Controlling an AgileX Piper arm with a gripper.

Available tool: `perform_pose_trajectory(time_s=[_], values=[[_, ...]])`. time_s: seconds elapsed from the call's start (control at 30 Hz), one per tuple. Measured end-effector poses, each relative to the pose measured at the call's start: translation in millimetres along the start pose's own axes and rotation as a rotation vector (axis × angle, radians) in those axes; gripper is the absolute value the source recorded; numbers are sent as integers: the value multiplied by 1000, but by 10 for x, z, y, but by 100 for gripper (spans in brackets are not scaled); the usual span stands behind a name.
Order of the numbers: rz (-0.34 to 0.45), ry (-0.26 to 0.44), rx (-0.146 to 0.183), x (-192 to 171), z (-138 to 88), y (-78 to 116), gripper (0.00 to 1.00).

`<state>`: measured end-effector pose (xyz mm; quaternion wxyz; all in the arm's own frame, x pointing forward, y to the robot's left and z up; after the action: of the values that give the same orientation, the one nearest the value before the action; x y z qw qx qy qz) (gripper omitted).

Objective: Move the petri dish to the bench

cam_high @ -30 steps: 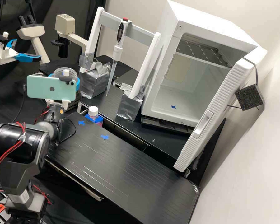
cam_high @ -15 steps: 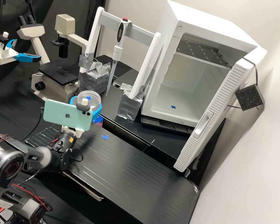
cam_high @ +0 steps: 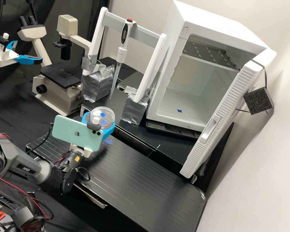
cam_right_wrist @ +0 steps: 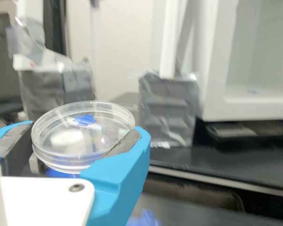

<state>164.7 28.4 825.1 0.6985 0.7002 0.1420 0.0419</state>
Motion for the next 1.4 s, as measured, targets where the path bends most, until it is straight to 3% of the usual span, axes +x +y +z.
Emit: perform_pose_trajectory(time_s=[0.37, 0.6, 0.9, 1.2, 1.4], values=[[24, -161, 47, -198, 261, 118, 0], [22, -196, 63, -276, 302, 90, 0], [3, -191, 39, -319, 311, 94, 0], [13, -217, -34, -411, 287, 135, 0], [15, -231, -62, -425, 269, 141, 0]])
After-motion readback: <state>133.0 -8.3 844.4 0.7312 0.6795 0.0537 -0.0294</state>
